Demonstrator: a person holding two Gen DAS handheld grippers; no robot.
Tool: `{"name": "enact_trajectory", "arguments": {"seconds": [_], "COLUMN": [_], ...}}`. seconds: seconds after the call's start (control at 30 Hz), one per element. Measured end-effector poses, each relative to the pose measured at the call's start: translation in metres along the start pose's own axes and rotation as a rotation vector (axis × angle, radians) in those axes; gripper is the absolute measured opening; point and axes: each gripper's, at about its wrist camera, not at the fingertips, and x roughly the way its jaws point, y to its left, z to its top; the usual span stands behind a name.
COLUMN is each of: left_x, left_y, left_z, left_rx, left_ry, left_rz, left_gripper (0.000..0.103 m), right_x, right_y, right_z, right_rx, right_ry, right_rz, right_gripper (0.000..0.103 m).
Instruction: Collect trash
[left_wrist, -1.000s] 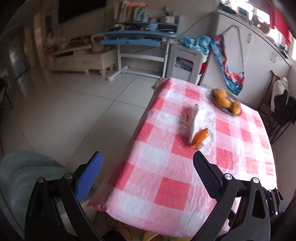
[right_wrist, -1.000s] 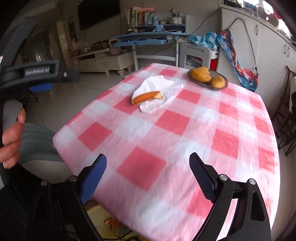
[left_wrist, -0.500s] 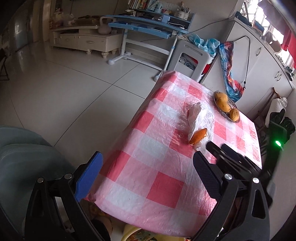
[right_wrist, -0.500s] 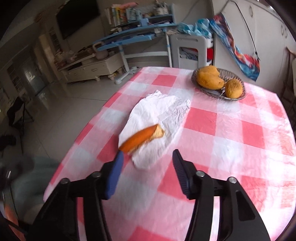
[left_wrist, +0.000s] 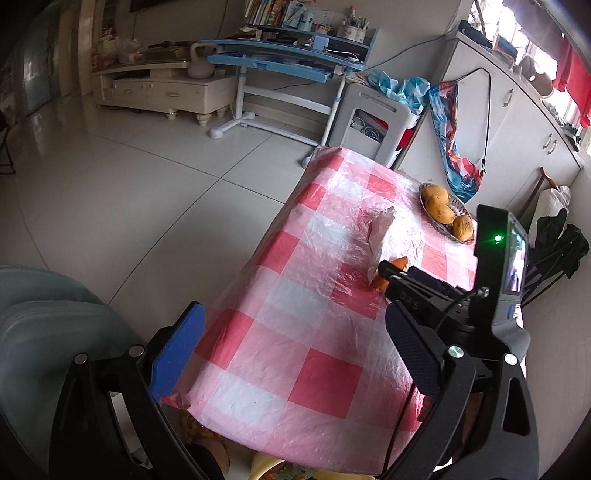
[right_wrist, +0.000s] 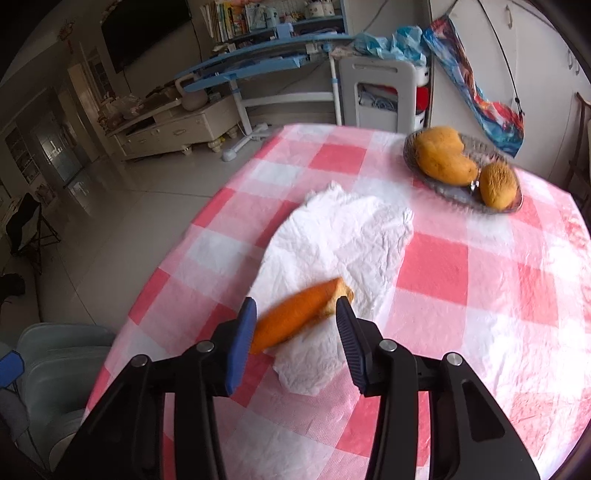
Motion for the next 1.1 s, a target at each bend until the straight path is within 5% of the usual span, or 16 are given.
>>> {"name": "enact_trajectory", "arguments": {"seconds": [0.43, 0.63, 0.9, 1.1], "left_x": [0.009, 0.022, 0.041, 0.046], "left_y": [-0.007, -0.013, -0.045, -0.078], "left_z": [0.001, -0.001, -0.013, -0.024], "left_rx": [0.030, 0.035, 0.111, 0.194], "left_ry": [0.021, 0.065, 0.125, 0.138], "left_rz": [0.010, 0.000, -0.026, -0.042], "left_gripper": [0.095, 0.094, 0.094, 0.094], "right_x": [-0.028, -0.061, -0.082, -0.075], "right_y": [-0.014, -0.026, -0.059, -0.049], "right_z": [-0.027, -0.061, -0.081, -0.086], "right_rx": [-0.152, -0.276, -0.206, -0.282], "right_ry": [0.096, 0.151, 0.146, 0.151], "right_rz": [0.078, 0.041, 0.076, 0.036], "right_gripper": [0.016, 0.016, 0.017, 0.023]}}
